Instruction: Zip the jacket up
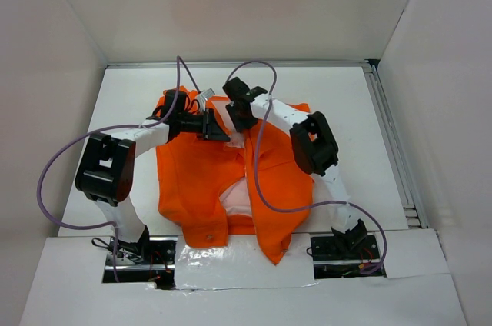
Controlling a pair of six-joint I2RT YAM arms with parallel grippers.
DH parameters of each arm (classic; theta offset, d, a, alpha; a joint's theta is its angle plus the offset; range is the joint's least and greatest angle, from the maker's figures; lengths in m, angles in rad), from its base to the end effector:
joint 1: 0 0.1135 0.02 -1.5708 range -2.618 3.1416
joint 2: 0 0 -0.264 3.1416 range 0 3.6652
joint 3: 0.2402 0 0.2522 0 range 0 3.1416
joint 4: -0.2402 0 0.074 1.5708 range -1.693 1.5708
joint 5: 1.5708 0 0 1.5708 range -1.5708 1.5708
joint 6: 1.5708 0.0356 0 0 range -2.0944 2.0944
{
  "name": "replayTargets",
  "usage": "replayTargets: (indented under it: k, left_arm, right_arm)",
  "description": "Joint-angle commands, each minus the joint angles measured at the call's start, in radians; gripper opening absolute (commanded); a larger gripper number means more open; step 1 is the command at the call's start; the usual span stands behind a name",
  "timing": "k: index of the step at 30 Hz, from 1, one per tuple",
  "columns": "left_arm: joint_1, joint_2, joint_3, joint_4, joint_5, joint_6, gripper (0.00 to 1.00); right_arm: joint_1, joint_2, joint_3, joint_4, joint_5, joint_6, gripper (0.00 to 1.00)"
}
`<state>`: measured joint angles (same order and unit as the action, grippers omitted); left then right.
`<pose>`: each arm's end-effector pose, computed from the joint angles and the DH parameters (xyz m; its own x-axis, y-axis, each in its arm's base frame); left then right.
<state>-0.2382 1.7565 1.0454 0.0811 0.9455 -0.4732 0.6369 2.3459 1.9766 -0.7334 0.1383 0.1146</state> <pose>0.3529 -0.1154 0.2027 -0.8627 -0.0650 -0.5015 0.4287 0.4321 -0.7934 0.4082 0.2959 0.1721 -0.7744 -0.4320 -0.4623 -0.4534 0.8885 -0.0706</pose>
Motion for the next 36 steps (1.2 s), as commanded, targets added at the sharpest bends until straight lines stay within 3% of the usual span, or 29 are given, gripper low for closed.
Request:
replayTargets:
  k: [1,6,8,12,19,27,32,36]
  left_arm:
    - [0.01,0.003,0.036,0.009,0.018,0.028,0.0]
    - [0.013,0.001,0.034,0.011,0.019,0.027,0.0]
    - [0.013,0.005,0.038,0.012,0.021,0.028,0.0]
    - [0.014,0.008,0.054,0.003,0.018,0.036,0.0]
    - [0.022,0.046,0.117,0.023,0.087,0.016,0.0]
    - [0.016,0.098,0.228,0.137,0.245,-0.021,0.0]
    - [-0.009,0.104,0.24,0.349,0.459,-0.004,0.0]
    - [-0.05,0.103,0.3,0.345,0.55,0.111,0.0]
  right_arm:
    - [0.0,0.004,0.03,0.008,0.02,0.02,0.38]
    - [-0.032,-0.088,-0.079,0.094,-0.11,0.037,0.24]
    - [-0.058,-0.112,-0.111,0.107,-0.186,0.04,0.0]
    - [-0.106,-0.151,-0.156,0.158,-0.331,0.065,0.0]
    - [-0.232,-0.388,-0.337,0.279,-0.594,0.103,0.0]
    - [-0.318,-0.615,-0.619,0.561,-1.044,0.188,0.0]
    - [-0.312,-0.689,-0.712,0.696,-1.054,0.212,0.0]
    - [-0.322,-0.74,-0.736,0.747,-1.033,0.205,0.0]
